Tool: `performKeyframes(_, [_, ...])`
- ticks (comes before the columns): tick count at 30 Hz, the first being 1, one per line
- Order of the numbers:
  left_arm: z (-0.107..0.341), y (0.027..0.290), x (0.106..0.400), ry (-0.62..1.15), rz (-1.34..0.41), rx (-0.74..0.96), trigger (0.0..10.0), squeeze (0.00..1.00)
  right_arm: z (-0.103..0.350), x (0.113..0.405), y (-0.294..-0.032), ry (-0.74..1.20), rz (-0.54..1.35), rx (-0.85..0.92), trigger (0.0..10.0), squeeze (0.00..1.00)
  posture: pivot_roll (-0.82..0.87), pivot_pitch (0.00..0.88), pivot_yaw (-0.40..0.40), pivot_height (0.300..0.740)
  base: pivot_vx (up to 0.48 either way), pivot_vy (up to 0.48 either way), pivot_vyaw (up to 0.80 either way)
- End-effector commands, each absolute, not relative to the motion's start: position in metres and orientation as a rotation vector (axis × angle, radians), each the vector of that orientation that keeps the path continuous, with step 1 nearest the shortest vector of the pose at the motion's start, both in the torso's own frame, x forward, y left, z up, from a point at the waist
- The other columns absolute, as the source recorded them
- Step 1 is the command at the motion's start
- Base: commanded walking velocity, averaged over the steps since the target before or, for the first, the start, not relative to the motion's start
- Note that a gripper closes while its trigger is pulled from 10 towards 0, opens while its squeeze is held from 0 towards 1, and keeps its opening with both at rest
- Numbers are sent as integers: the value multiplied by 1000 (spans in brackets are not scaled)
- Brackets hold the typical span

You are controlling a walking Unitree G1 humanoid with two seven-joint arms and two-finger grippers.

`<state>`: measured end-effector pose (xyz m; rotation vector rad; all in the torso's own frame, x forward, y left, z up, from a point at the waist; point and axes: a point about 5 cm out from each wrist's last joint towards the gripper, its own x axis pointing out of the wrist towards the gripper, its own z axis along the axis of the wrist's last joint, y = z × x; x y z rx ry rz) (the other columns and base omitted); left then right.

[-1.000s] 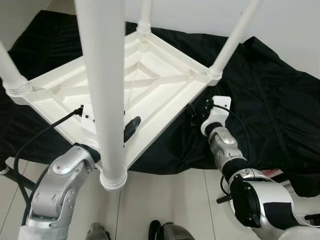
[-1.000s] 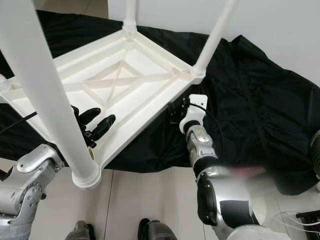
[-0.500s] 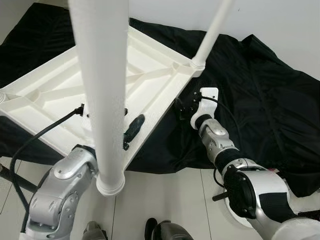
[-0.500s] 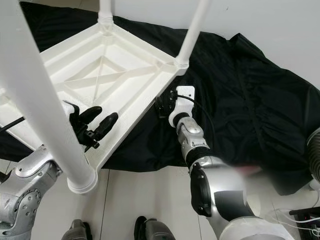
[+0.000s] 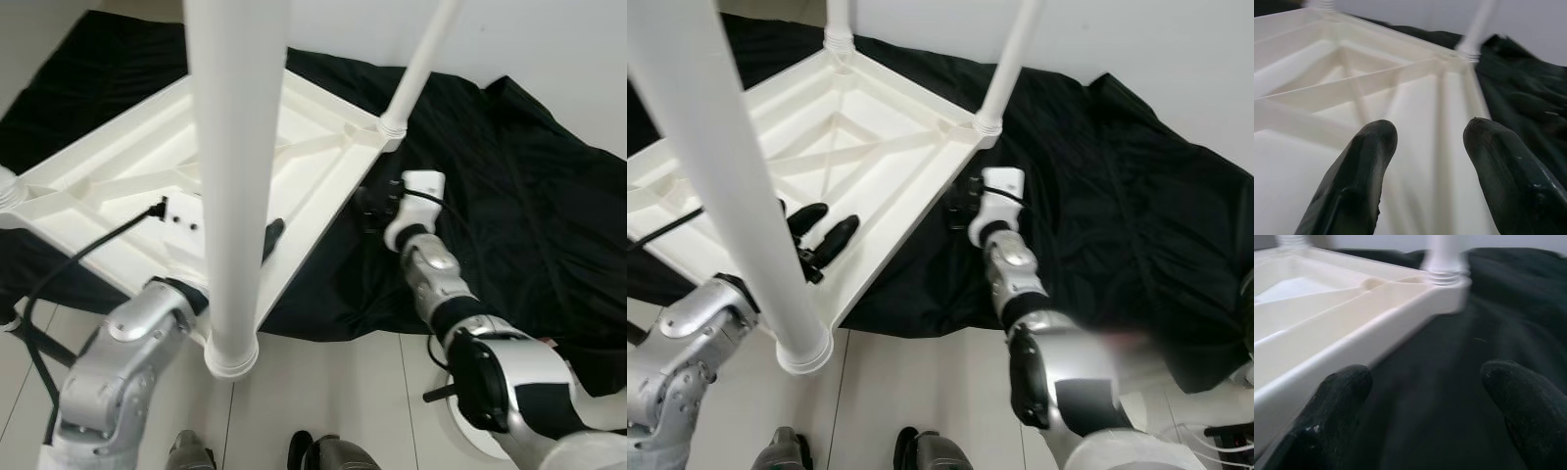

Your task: Building children table

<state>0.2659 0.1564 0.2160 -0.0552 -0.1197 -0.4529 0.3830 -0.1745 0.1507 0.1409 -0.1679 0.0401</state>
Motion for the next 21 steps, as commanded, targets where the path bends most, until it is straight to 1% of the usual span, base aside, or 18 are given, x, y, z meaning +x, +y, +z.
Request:
performKeyframes(1, [213,159,268,-116,-480,-80,10000,0,141,376,-188,-170,-1,178,10000,0,145,120,-127,740,0,0,0])
performKeyframes(2, [211,165,274,-105,-466,-86,10000,0,133,369,-197,-178,-18,191,10000,0,131,114,-115,740,0,0,0])
performKeyframes(4, [211,165,274,-105,-466,-86,10000,0,133,369,-197,-178,-18,191,10000,0,131,114,-115,740,0,0,0])
performKeyframes(6, [207,175,282,-89,-459,-71,10000,0,126,357,-206,-214,-26,201,10000,0,95,105,-92,740,0,0,0])
performKeyframes(10, [206,177,284,-84,-460,-64,10000,0,125,353,-208,-232,-20,202,10000,0,95,105,-92,740,0,0,0])
performKeyframes(11, [204,181,287,-75,-456,-55,10000,0,125,350,-208,-246,-3,207,10000,0,80,101,-81,740,0,0,0])
performKeyframes(15, [200,189,292,-66,-478,6,10000,0,121,341,-208,-257,34,193,10000,0,69,100,-71,740,0,0,0])
performKeyframes(16, [199,191,292,-67,-488,18,10000,0,120,340,-208,-257,39,190,10000,0,67,99,-70,740,0,0,0])
performKeyframes(17, [198,191,290,-58,-550,-8,10000,0,120,338,-210,-258,42,184,10000,0,68,98,-71,740,0,0,0])
performKeyframes(18, [198,191,290,-58,-550,-8,10000,0,120,338,-210,-258,42,184,10000,0,68,98,-71,740,0,0,0])
performKeyframes(19, [196,191,288,-46,-607,-10,10000,1000,120,337,-211,-260,44,173,10000,0,70,98,-72,740,0,0,0])
performKeyframes(20, [196,191,288,-46,-607,-10,10000,1000,120,337,-211,-260,44,173,10000,0,70,98,-72,740,0,0,0])
performKeyframes(21, [194,190,287,-39,-647,-10,10000,1000,120,335,-212,-262,47,167,10000,0,70,98,-72,740,0,0,0])
